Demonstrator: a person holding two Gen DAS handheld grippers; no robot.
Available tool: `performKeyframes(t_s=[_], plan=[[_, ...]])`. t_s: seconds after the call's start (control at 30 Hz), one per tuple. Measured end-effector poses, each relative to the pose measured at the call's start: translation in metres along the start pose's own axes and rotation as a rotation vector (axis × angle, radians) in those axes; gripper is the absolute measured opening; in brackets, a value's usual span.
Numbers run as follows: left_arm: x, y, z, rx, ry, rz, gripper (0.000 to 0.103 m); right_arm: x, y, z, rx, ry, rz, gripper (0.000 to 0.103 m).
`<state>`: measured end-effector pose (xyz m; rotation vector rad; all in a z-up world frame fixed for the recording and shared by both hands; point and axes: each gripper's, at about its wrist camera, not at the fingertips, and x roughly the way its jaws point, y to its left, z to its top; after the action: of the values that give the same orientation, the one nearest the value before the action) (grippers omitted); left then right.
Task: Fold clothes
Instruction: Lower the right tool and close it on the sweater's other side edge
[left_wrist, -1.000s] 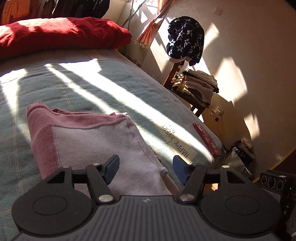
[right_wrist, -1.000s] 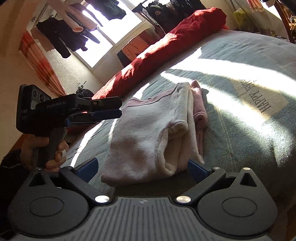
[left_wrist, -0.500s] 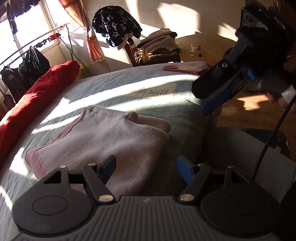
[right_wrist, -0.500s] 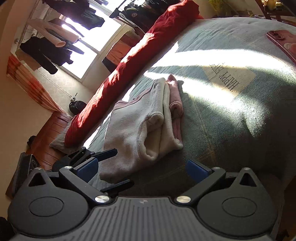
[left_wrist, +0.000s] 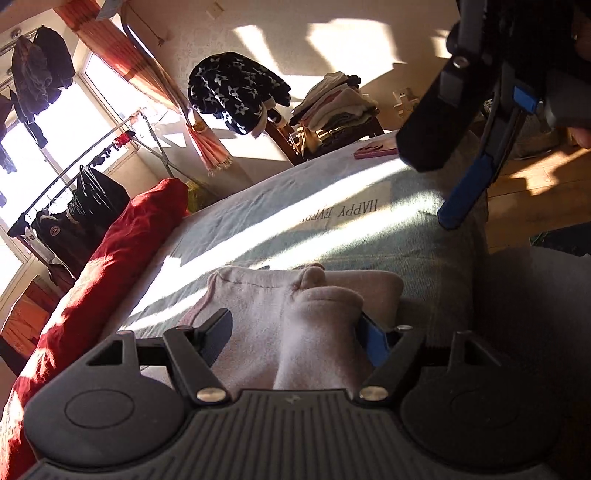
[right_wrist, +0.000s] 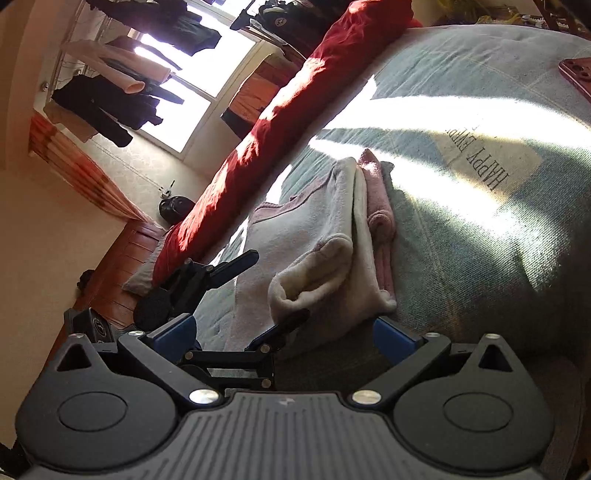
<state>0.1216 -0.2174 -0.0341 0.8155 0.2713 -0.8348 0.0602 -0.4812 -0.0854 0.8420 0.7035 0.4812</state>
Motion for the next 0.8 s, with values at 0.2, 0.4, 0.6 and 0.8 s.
performKeyframes(t_s=[0.2,0.4,0.6,0.8], plan=[[-0.004,0.021,-0.008,-0.112,-0.009,0.005,0.075,0.057,-0.004,0.027,0.060,0.101,0.086,0.103],[-0.004,0.032,-0.016,-0.189,-0.008,-0.005,0.075,0.103,-0.025,0.047,0.218,0.176,0.106,0.103],[-0.002,0.044,-0.024,-0.271,-0.005,-0.017,0.075,0.137,-0.037,0.066,0.246,0.160,0.060,0.103],[-0.021,0.063,-0.033,-0.420,-0.053,-0.155,0.075,0.139,-0.041,0.062,0.233,0.134,0.091,0.103]])
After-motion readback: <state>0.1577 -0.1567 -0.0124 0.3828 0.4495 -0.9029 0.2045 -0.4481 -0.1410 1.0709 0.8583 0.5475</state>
